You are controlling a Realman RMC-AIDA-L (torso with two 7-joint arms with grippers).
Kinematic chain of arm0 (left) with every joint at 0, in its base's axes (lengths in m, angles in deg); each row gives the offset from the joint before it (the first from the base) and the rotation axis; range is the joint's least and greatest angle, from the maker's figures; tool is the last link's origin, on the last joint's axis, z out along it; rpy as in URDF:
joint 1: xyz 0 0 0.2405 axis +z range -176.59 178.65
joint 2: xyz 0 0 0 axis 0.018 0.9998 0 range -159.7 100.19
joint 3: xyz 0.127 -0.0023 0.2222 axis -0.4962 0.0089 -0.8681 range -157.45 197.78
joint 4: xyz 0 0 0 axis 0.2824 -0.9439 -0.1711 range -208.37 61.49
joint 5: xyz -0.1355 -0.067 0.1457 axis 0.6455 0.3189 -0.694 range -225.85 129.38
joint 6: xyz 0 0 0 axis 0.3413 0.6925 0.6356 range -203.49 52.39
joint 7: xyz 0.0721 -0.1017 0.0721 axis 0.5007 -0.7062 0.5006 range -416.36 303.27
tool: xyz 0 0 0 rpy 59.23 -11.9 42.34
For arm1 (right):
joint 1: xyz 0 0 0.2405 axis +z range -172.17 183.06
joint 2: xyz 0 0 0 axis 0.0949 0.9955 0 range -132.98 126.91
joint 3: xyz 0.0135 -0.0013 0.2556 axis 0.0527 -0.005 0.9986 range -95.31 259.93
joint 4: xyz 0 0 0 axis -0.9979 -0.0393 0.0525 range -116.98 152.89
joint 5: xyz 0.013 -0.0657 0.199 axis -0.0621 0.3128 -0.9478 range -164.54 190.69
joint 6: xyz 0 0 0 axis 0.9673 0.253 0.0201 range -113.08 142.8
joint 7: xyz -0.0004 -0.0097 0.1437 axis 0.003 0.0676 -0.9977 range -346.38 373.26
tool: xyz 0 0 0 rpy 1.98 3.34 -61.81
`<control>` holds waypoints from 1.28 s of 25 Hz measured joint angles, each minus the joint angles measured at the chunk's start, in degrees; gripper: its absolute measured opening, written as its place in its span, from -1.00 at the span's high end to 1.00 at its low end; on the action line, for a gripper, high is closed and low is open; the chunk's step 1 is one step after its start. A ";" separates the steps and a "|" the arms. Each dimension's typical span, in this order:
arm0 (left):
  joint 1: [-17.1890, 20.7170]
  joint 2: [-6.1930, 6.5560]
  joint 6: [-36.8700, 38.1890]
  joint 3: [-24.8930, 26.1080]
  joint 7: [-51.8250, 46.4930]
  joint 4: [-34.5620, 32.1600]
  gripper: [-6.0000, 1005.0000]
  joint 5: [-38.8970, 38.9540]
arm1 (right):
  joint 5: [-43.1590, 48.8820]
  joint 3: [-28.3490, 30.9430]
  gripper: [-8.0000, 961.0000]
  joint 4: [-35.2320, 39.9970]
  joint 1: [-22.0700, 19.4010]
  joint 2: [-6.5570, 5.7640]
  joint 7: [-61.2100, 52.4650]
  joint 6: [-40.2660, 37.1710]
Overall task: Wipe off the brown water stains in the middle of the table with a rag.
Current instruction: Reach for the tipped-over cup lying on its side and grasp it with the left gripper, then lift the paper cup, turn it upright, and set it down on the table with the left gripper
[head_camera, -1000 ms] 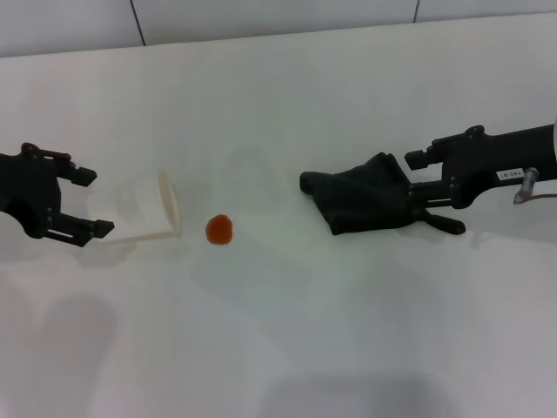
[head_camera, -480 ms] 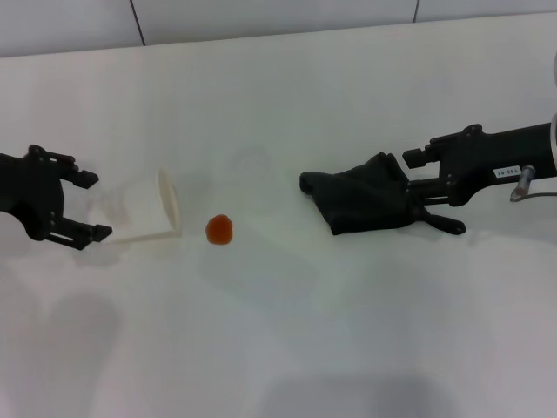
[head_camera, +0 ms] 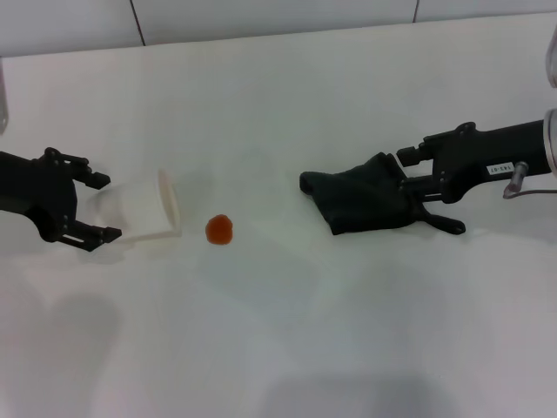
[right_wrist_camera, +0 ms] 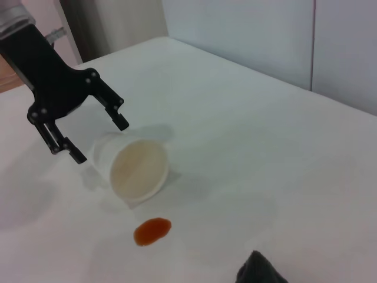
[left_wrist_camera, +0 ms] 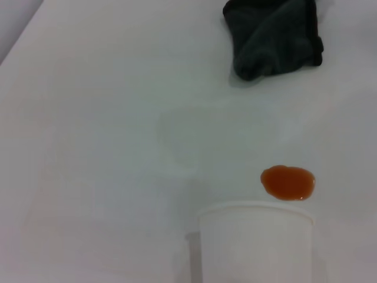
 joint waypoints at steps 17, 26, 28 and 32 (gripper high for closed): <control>0.57 0.01 -6.79 0.09 0.91 -6.00 -0.59 0.42 | 0.40 -0.62 -0.17 -0.07 1.44 -0.01 -0.71 0.08; 0.65 -0.03 -9.46 0.14 -0.16 -9.08 -0.59 0.67 | 0.48 -0.64 -0.17 0.07 1.80 -0.01 -0.71 -0.23; 0.70 -0.03 -10.43 0.17 -0.56 -10.06 -0.59 0.68 | 0.52 -0.64 -0.17 0.05 1.98 -0.01 -0.68 -0.24; 0.75 -0.03 -11.76 0.18 -0.93 -11.14 -0.58 0.72 | 0.59 -0.70 -0.17 -0.09 2.32 -0.03 -0.52 -0.23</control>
